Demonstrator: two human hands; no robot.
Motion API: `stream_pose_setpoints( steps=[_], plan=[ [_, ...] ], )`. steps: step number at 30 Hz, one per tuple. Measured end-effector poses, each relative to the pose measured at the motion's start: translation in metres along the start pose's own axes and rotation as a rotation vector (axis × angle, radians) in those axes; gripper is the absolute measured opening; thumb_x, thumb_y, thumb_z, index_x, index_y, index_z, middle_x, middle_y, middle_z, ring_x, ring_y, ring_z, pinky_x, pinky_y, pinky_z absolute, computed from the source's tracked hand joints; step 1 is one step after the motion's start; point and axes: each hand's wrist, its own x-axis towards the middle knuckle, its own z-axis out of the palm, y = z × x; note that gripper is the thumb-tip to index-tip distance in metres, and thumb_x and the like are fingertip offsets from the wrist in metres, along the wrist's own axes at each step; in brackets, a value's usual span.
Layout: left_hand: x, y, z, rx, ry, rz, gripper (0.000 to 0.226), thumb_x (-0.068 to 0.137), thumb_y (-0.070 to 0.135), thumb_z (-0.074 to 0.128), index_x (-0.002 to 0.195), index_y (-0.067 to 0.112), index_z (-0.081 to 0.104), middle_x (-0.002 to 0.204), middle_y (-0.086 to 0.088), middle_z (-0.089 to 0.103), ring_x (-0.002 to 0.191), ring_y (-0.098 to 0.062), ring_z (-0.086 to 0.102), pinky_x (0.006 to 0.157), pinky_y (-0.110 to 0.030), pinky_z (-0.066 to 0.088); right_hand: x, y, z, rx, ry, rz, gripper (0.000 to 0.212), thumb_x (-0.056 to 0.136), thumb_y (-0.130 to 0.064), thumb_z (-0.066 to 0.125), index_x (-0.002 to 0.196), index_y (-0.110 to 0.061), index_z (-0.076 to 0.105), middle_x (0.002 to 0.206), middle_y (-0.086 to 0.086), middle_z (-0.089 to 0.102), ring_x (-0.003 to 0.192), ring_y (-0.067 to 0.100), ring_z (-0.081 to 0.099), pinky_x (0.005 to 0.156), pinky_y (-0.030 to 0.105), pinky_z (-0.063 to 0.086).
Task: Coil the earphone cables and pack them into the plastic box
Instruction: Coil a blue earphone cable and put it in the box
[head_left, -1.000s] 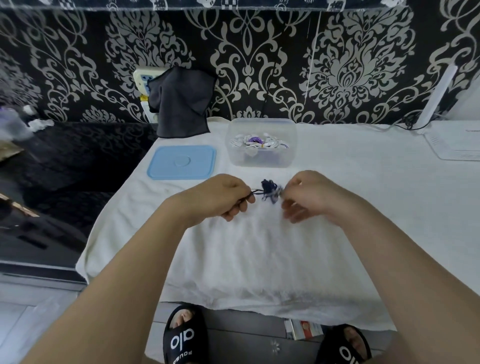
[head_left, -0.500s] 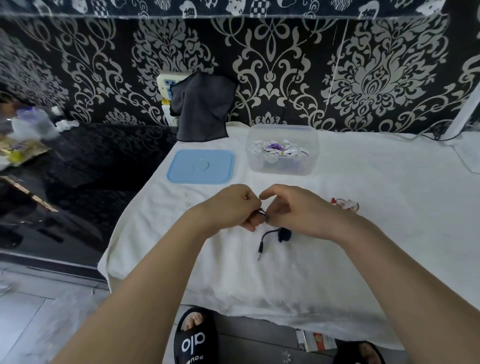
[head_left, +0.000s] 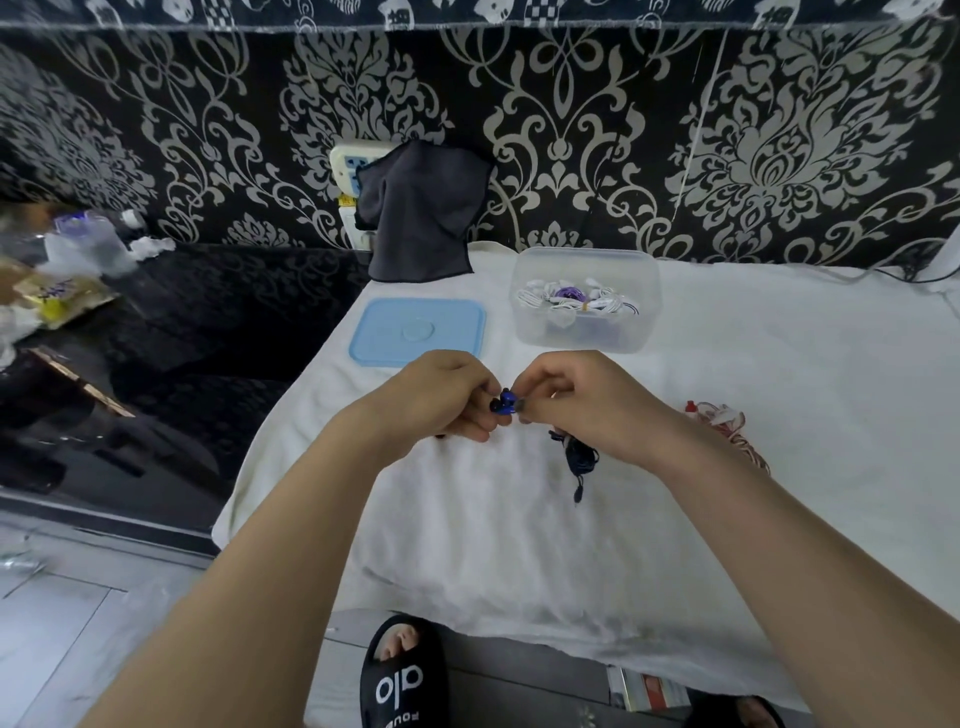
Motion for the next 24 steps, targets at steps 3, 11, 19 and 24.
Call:
stream_pose_setpoints(
  steps=[3, 11, 19, 24],
  plan=[
    [0.004, -0.009, -0.013, 0.110, 0.101, 0.007, 0.023, 0.100, 0.009, 0.042, 0.100, 0.003, 0.063, 0.087, -0.013, 0.076, 0.064, -0.019, 0.062, 0.069, -0.032, 0.057, 0.004, -0.002, 0.003, 0.015, 0.004, 0.012, 0.005, 0.089, -0.021, 0.069, 0.093, -0.021, 0.071, 0.080, -0.008, 0.077, 0.079, 0.014, 0.065, 0.080, 0.042, 0.057],
    [0.011, -0.038, -0.037, 0.514, 0.187, 0.020, 0.016, 0.091, 0.013, 0.063, 0.105, 0.021, 0.066, 0.093, 0.003, 0.062, 0.068, -0.013, 0.056, 0.059, -0.022, 0.045, 0.011, -0.005, 0.007, -0.028, 0.037, 0.018, 0.010, 0.094, -0.018, 0.059, 0.102, -0.017, 0.054, 0.076, -0.011, 0.077, 0.066, 0.010, 0.054, 0.072, 0.031, 0.047],
    [0.025, -0.055, -0.022, 0.530, 0.227, 0.128, 0.010, 0.088, 0.017, 0.069, 0.096, 0.022, 0.070, 0.092, -0.001, 0.070, 0.064, -0.010, 0.054, 0.047, -0.013, 0.039, 0.019, -0.004, 0.013, -0.121, 0.046, 0.017, 0.018, 0.096, -0.013, 0.048, 0.099, -0.023, 0.062, 0.078, -0.004, 0.075, 0.052, 0.000, 0.057, 0.067, 0.033, 0.052],
    [0.032, -0.063, -0.019, 0.581, 0.266, 0.188, 0.008, 0.086, 0.017, 0.070, 0.087, 0.021, 0.064, 0.092, 0.000, 0.067, 0.073, -0.008, 0.055, 0.060, -0.020, 0.043, 0.020, 0.001, 0.013, -0.218, 0.044, -0.030, 0.008, 0.090, -0.018, 0.062, 0.095, -0.023, 0.059, 0.075, -0.004, 0.072, 0.062, 0.006, 0.063, 0.066, 0.029, 0.051]
  ],
)
